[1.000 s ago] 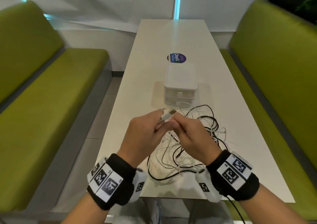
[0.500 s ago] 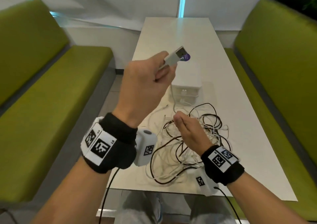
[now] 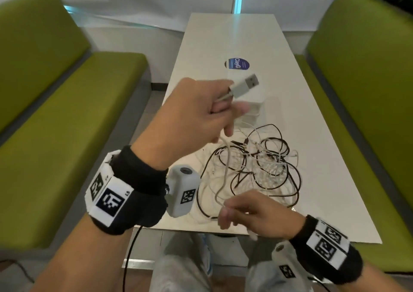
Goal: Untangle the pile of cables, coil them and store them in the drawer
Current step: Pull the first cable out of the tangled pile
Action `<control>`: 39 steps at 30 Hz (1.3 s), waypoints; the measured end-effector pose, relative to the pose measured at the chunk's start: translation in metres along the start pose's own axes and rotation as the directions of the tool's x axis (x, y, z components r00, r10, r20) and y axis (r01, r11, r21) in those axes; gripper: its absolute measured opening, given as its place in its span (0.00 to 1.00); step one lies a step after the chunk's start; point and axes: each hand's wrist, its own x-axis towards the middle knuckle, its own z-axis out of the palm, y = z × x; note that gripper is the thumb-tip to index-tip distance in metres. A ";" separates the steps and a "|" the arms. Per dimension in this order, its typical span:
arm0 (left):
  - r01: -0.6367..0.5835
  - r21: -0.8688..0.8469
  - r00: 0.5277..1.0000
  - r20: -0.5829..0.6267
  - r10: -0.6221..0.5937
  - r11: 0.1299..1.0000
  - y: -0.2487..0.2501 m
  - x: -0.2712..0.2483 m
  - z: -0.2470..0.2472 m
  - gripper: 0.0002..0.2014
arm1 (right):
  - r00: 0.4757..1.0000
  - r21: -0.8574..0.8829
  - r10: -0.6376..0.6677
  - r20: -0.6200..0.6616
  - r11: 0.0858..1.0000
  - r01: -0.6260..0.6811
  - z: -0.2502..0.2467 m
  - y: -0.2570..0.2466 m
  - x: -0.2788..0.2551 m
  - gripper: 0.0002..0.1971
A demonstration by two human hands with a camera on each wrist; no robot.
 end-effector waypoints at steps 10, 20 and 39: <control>0.208 -0.013 0.937 0.290 -0.196 0.978 -0.015 -0.043 0.062 0.22 | 0.952 -0.315 0.303 -0.049 0.900 -0.302 -0.009 0.018 0.002 0.11; 0.391 -0.388 0.920 0.187 -0.344 0.835 0.001 -0.056 0.080 0.22 | 0.989 0.186 0.058 -0.136 0.982 -0.032 0.015 -0.026 0.007 0.08; 0.219 -0.515 0.973 0.049 -0.226 0.829 0.018 -0.045 0.057 0.22 | 0.968 0.183 0.127 0.219 0.969 -0.168 0.040 -0.017 -0.007 0.14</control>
